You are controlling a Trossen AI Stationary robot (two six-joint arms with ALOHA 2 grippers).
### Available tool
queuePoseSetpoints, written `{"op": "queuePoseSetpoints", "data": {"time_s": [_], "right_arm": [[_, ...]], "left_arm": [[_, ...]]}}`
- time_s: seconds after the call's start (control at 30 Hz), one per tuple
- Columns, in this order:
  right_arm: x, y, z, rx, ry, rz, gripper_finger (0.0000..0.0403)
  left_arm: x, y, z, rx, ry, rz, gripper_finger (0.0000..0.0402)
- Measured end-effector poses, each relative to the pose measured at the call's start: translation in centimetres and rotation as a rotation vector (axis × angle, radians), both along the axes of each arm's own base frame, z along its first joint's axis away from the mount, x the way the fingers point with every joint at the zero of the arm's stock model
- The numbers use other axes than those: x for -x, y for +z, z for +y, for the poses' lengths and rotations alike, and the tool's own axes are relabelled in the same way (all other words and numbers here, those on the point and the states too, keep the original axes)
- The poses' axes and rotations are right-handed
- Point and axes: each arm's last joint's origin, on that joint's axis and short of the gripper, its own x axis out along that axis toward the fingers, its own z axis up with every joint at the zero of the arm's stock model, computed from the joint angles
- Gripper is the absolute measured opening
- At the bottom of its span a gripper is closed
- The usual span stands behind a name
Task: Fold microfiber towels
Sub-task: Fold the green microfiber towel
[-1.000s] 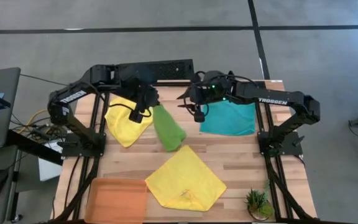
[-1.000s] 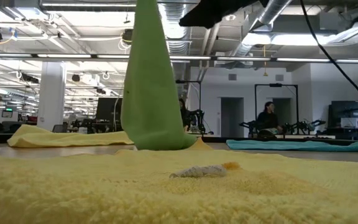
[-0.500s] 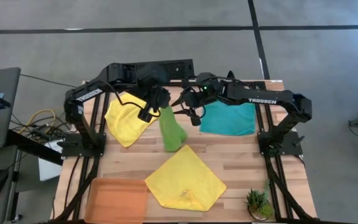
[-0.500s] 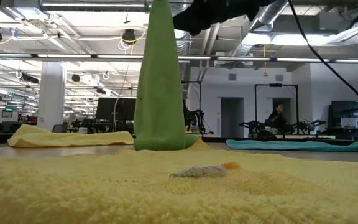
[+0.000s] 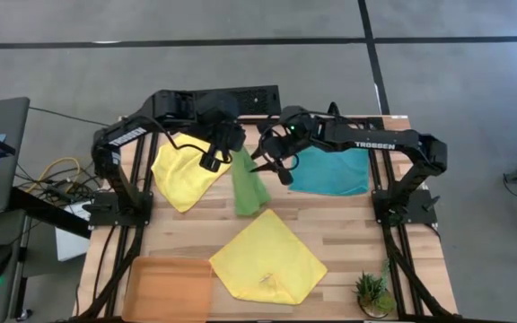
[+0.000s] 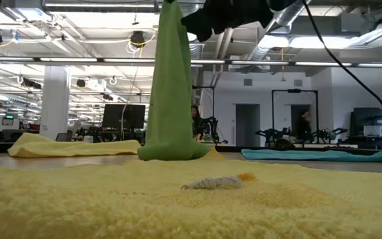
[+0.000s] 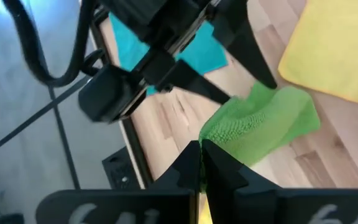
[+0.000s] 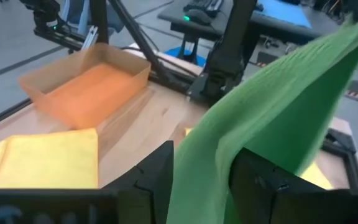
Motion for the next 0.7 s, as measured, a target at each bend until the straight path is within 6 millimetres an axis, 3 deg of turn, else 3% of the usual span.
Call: {"op": "queuePoseSetpoints", "data": {"time_s": [0.3,0.7], "right_arm": [[0.4,-0.6,-0.4,-0.026,-0.019,0.075,0.0164],[0.6,-0.8,-0.6,-0.032,-0.029,0.101,0.0137]], "left_arm": [[1.4,2.4,-0.1,-0.056,0.048,-0.078,0.0000],[2.8,3.3,-0.2,-0.083,0.097,-0.108,0.0000]]}}
